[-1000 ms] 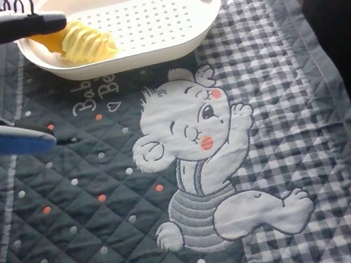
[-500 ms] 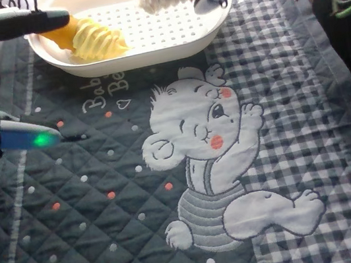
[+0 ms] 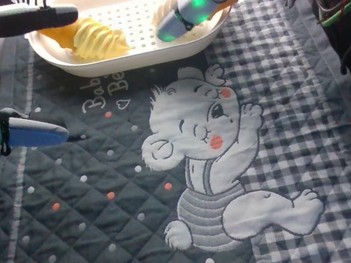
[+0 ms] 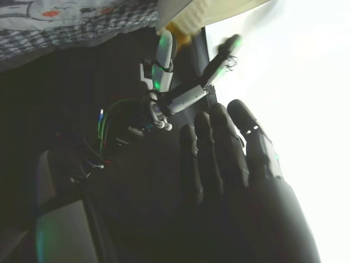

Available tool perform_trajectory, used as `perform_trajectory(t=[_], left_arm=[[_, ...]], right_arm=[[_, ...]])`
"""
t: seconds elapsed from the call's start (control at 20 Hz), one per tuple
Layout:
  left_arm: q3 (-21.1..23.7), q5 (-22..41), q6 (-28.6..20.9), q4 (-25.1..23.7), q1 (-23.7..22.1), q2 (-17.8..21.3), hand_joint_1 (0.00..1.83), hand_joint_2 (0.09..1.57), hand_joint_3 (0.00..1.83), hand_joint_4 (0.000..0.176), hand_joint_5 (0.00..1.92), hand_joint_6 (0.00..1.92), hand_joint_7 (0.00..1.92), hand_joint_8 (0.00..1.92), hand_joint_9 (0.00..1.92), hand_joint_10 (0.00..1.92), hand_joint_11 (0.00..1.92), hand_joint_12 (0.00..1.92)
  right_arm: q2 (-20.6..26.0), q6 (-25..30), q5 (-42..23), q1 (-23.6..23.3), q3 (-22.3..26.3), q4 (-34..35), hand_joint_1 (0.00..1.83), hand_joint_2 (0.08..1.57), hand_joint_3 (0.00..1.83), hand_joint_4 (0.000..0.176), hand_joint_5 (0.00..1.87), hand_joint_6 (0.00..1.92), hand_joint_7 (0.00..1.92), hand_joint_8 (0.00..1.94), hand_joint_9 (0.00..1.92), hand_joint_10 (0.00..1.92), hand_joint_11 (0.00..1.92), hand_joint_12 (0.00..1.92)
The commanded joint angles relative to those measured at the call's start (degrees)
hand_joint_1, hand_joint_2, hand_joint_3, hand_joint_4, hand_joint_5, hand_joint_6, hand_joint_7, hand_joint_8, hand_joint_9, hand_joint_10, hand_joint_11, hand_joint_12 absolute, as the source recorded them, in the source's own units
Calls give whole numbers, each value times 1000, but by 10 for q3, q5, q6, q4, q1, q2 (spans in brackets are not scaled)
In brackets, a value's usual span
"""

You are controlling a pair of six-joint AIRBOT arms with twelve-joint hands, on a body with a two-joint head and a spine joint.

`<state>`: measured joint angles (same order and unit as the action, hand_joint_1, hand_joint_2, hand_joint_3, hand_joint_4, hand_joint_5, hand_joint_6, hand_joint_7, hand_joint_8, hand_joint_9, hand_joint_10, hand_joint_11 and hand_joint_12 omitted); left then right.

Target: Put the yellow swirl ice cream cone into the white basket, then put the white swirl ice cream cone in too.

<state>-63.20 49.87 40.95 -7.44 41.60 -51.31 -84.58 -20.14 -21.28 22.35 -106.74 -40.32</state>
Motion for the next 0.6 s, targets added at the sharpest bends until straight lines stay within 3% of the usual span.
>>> perform_trajectory(t=[0.0,0.05,0.1,0.15,0.2,0.25,0.3,0.35,0.4,0.45,0.55], left_arm=[[-3,69,-4,14,-6,0,797,743,0,8,401,0,436,0,419,0,0,1215],[-3,70,-5,14,-6,1,810,741,0,10,384,0,424,0,413,0,0,1235],[-3,74,-6,14,-6,3,801,723,0,18,361,0,409,0,394,0,0,1224],[-2,78,-8,15,-6,4,813,718,0,37,339,0,398,0,384,0,0,1201],[-1,86,-9,17,-5,8,830,711,0,37,329,0,377,0,359,0,0,1153],[4,97,-9,21,-3,14,823,715,0,56,325,0,374,0,368,5,0,1128],[9,110,-9,26,2,21,795,720,0,64,325,0,372,0,377,9,0,1120],[14,123,-9,30,9,28,789,719,0,63,345,4,387,3,391,13,0,1100],[22,137,-9,35,19,37,808,746,8,34,357,5,368,5,356,13,0,1001],[27,145,-9,38,25,42,801,738,3,24,356,3,367,6,355,15,0,983],[41,172,-9,48,46,59,747,742,4,28,343,0,350,0,340,7,0,1052]], right_arm=[[8,14,-66,-9,-3,28,425,796,0,176,1,0,2,0,42,6,0,602],[19,33,-90,-9,0,38,450,806,4,176,0,0,0,0,22,1,0,601],[36,40,-118,-9,10,61,517,832,5,176,4,0,0,0,6,2,0,441],[53,40,-135,-9,23,79,447,817,0,176,0,0,0,0,37,8,0,506],[63,40,-157,-9,42,98,422,814,0,176,0,0,0,0,9,8,0,454],[96,39,-189,-9,73,113,524,814,0,176,0,0,0,0,1,1,0,90],[122,38,-221,-9,103,128,539,824,5,176,15,6,0,0,0,0,0,17],[149,34,-257,-9,138,145,573,865,5,176,61,6,25,2,0,0,20,19],[191,31,-291,-9,172,160,601,877,5,176,62,2,22,0,0,0,3,3],[218,28,-311,-9,198,162,579,878,4,162,40,0,15,0,0,0,0,0],[288,-9,-351,-8,271,179,567,877,2,175,76,15,24,4,0,0,0,0]])
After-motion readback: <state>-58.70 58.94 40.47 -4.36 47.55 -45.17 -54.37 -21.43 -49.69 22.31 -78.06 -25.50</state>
